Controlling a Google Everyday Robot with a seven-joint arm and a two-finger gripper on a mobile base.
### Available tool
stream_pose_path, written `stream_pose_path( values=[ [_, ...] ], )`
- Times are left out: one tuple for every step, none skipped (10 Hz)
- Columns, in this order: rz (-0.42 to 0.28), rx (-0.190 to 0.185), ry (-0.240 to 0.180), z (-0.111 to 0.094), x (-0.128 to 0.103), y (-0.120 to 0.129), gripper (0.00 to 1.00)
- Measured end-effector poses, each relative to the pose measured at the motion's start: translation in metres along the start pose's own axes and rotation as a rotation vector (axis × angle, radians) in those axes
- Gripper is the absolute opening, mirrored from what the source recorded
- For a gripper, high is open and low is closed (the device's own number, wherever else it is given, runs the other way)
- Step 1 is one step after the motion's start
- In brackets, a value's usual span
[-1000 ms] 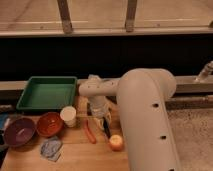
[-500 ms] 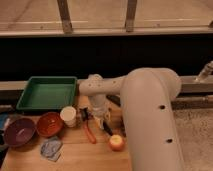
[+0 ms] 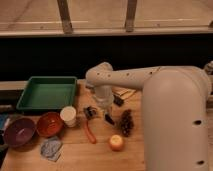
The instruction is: Place brush in plastic cup
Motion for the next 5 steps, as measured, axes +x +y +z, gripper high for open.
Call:
stream_pose_path(
  values=[
    [0.009, -0.004, -0.026, -0.008, 0.000, -0.003, 0.00],
    [0.018, -0.008, -0.058, -0.018, 0.000, -0.005, 0.00],
    [0.029, -0.014, -0.095, -0.029, -0.001, -0.008, 0.00],
    [0.039, -0.020, -0.132, -0.040, -0.002, -0.010, 0.00],
    [0.045, -0.023, -0.155, -0.048, -0.002, -0.011, 0.00]
  ],
)
